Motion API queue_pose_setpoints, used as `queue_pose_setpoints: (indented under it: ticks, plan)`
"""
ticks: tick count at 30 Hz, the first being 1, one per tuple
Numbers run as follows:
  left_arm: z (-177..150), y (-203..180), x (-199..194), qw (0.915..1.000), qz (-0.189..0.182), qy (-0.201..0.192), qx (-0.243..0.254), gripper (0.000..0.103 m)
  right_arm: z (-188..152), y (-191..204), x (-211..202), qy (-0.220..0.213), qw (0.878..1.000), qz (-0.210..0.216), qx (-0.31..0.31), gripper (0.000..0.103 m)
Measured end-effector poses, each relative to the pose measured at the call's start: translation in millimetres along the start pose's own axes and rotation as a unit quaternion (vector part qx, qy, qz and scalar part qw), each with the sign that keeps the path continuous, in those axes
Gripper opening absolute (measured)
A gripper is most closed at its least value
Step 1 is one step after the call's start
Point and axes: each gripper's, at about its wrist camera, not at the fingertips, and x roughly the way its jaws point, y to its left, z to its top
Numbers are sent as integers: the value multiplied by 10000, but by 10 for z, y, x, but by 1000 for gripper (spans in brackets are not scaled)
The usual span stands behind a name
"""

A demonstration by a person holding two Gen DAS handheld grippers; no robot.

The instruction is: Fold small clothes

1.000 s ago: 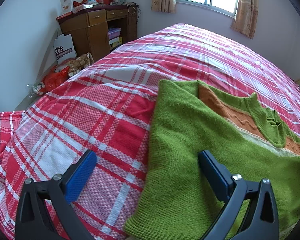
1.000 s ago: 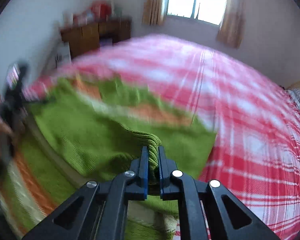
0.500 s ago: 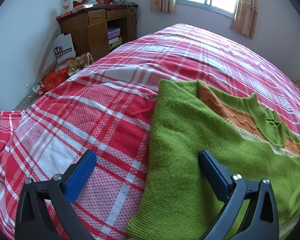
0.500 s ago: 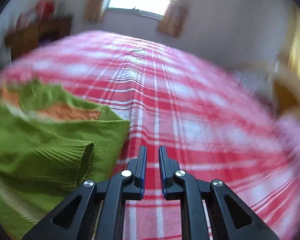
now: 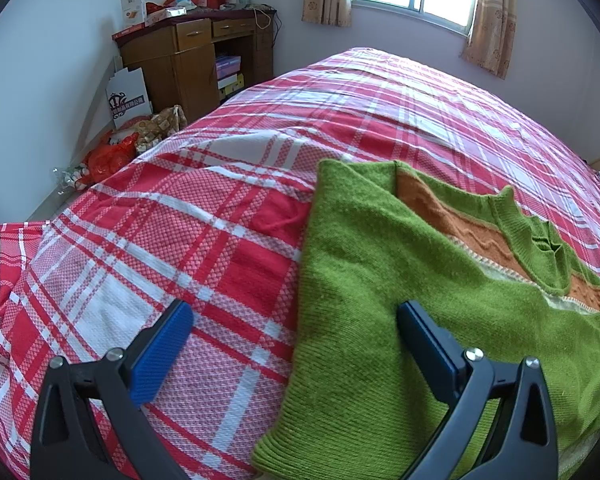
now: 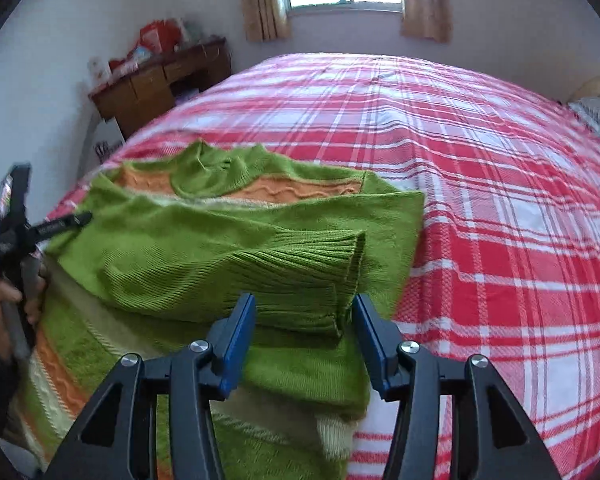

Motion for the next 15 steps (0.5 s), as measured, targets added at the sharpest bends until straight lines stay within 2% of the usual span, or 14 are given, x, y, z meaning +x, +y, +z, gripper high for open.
queue_pose_setpoints:
  ticks: [3,6,7,12,15]
  plan:
    - [7,-6,11,10000,0,2,-1,103,27,48,104,133,9993,-266,-233,49]
    - [7,-5,11,10000,-1,-2,-2,103,3,36,82,147,9982,-345,-477,29]
    - [2,2,1,10000,-2,0,-2,103,-4,44,67,153,9970,-468,-589,17]
    - [-2,1,-4,10000,-5,-1,-4,103,-92,-30,-63,134,9959,-601,-662,15]
    - [3,-7,5,10000,-1,1,-3,103,-135,-140,-202,91,9980,-529,-340,15]
